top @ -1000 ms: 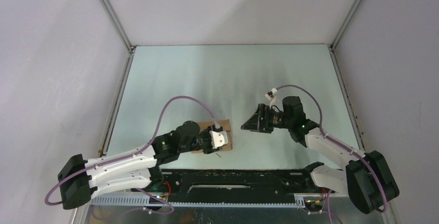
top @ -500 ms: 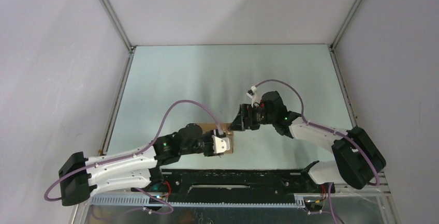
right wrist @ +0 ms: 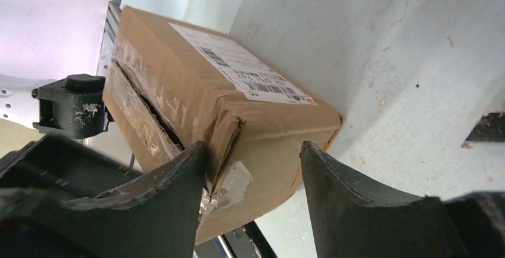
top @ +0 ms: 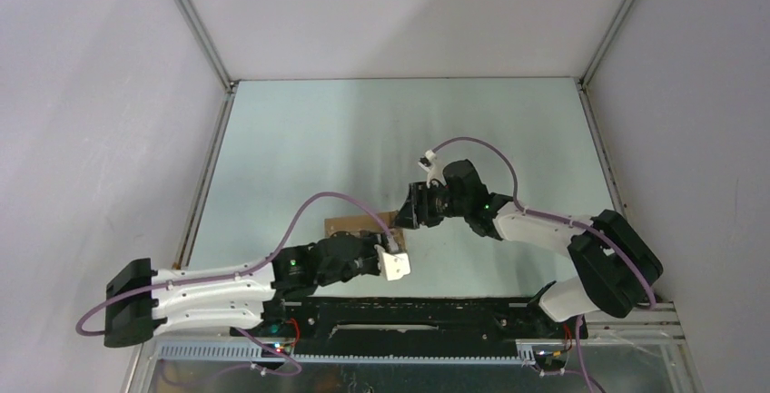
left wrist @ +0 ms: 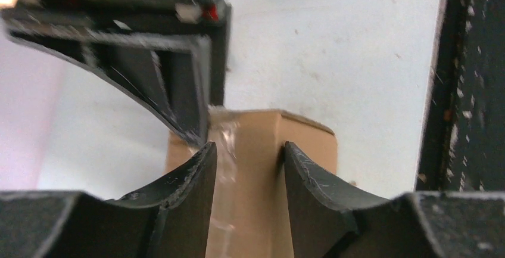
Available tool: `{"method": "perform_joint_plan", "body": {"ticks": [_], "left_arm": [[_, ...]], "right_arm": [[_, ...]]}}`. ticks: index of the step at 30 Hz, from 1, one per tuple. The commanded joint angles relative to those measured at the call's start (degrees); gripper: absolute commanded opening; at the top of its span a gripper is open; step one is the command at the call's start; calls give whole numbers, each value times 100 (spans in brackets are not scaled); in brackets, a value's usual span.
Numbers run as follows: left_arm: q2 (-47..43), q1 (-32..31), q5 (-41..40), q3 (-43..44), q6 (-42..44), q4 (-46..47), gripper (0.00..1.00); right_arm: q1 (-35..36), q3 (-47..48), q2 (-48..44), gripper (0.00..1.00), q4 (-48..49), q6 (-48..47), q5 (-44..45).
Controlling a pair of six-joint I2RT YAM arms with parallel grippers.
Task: Unpack the express box
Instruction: Cut the express box at the center of the board.
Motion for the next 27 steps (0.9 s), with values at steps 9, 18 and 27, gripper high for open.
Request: {"method": "perform_joint_plan", "body": {"ticks": [9, 18, 27], "left_arm": [[-691, -291, -1040, -196, 444, 1389, 0], [-285, 379, -351, 2024, -2977, -1875, 76], [828, 1425, 2477, 2670, -3385, -3199, 99]], "right_arm": [[227, -124, 320, 58, -465, -158, 546], [360, -121, -83, 55, -532, -176, 664], [727, -301, -187, 46, -163, -319, 771]]}}
